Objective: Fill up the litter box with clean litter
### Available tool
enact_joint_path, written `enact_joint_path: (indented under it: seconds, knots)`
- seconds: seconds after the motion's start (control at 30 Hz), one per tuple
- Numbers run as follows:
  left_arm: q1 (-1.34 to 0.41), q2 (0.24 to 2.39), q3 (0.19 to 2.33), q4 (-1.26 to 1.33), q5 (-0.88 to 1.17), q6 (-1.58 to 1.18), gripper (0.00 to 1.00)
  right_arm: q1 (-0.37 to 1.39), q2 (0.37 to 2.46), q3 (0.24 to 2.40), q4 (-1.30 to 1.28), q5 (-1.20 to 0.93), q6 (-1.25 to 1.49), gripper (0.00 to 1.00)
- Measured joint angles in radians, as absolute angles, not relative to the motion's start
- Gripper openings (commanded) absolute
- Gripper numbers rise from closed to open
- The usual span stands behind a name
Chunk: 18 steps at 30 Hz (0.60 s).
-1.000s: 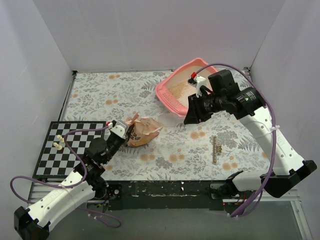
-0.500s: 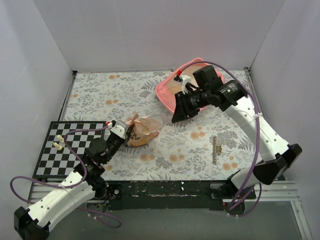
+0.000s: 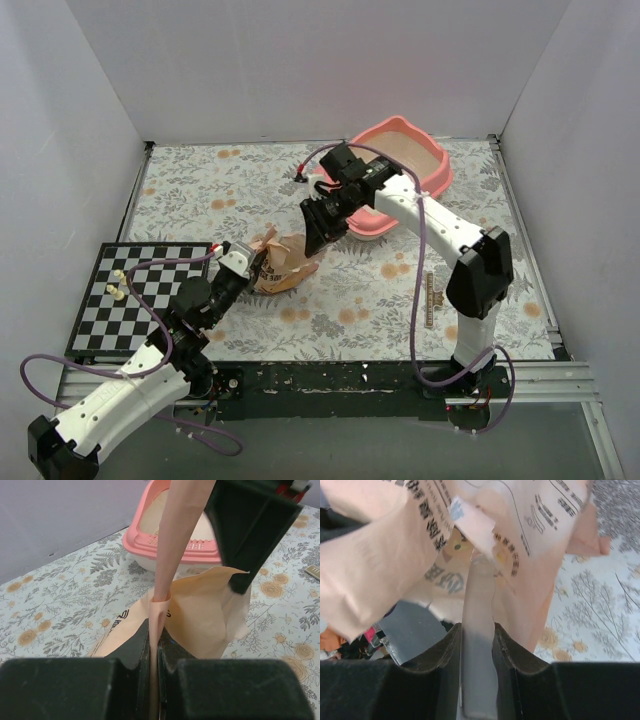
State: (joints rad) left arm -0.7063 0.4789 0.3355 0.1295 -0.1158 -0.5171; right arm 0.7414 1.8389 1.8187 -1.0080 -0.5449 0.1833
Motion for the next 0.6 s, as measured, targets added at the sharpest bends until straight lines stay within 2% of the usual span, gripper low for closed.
enact_joint_path:
  seconds: [0.17,0.37,0.6]
  knots:
    - [-0.706,0.473,0.336,0.123,-0.115,-0.521,0.00,0.755,1.971,1.789,-0.865,-0.679,0.196,0.01]
    - [-0.709,0.461,0.336,0.110,-0.110,-0.522,0.00,0.738,1.950,1.512,-0.504,-0.888,0.323,0.01]
    - [-0.710,0.460,0.336,0.105,-0.104,-0.521,0.00,0.712,1.862,1.255,-0.054,-0.971,0.549,0.01]
